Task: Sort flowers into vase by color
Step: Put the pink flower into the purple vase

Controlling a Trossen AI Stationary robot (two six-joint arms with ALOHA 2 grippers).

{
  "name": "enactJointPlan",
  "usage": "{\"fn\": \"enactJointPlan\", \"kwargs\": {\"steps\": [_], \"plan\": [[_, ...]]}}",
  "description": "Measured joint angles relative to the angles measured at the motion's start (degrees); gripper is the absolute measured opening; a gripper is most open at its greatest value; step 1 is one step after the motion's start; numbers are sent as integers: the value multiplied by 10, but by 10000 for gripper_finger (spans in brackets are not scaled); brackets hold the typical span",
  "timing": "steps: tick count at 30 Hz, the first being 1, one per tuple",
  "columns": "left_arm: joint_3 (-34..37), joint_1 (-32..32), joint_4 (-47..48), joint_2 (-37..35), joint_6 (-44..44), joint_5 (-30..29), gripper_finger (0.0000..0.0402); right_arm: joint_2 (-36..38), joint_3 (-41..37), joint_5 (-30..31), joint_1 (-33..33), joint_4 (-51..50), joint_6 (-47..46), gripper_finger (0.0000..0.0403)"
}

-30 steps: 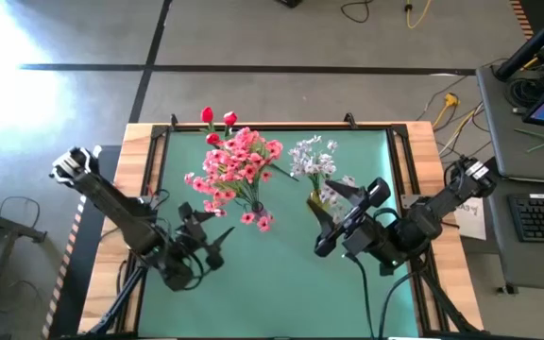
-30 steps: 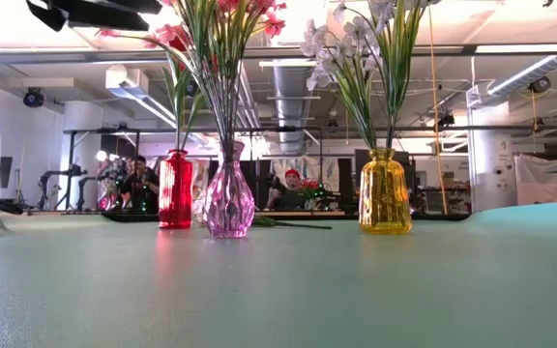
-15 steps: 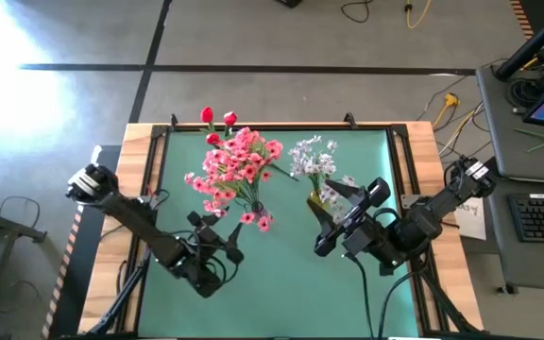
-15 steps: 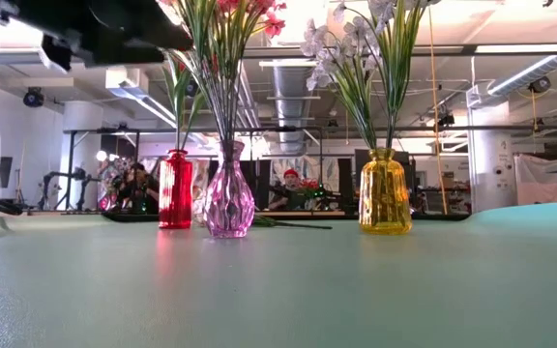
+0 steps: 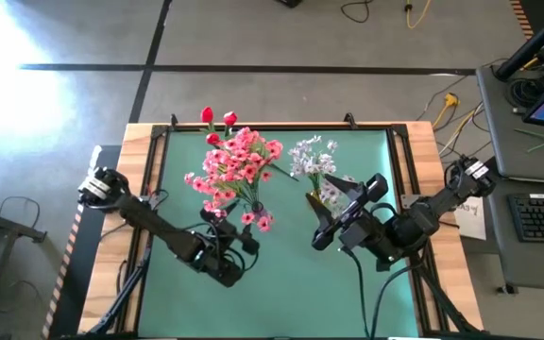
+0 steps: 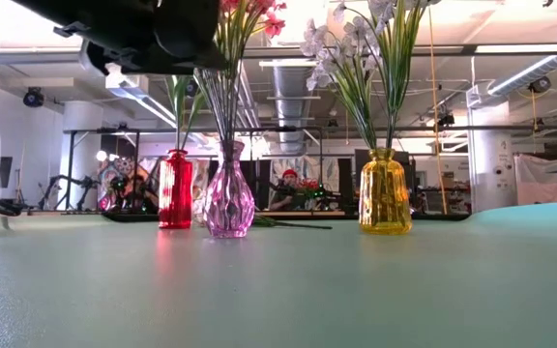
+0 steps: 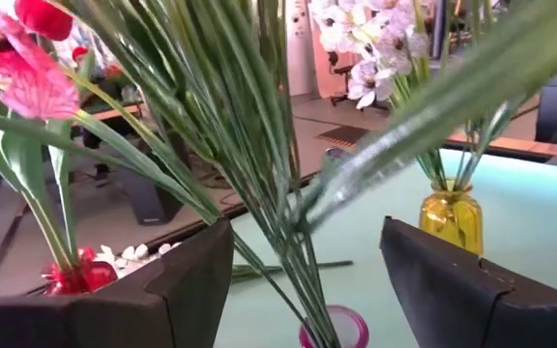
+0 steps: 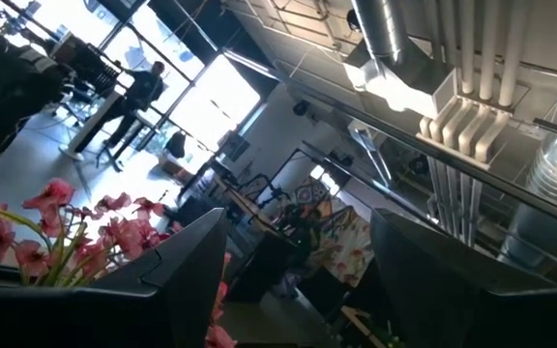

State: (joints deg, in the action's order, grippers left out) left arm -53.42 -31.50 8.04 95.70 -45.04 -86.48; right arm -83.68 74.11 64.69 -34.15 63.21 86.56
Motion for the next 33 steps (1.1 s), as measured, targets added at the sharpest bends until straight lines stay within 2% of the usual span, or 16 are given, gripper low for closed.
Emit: {"fn": "enactJointPlan", "kwargs": {"steps": [3, 6, 16, 21, 23, 33], "plan": [[-4, 5, -1, -2, 4, 0, 245, 0, 0, 0, 1, -1, 0, 249], [-4, 6, 0, -2, 4, 0, 223, 0, -1, 1, 3, -1, 0, 249], [-4, 11, -8, -3, -7, 0, 74, 0, -2, 29, 3, -4, 2, 249], [-4, 11, -8, -3, -8, -2, 16, 0, -4, 33, 3, -5, 1, 249], [-4, 11, -8, -3, -9, -2, 5, 0, -4, 37, 3, -4, 1, 249], [-4, 13, -8, -3, 46, -1, 3, 0, -4, 44, 3, -4, 0, 249]]}}
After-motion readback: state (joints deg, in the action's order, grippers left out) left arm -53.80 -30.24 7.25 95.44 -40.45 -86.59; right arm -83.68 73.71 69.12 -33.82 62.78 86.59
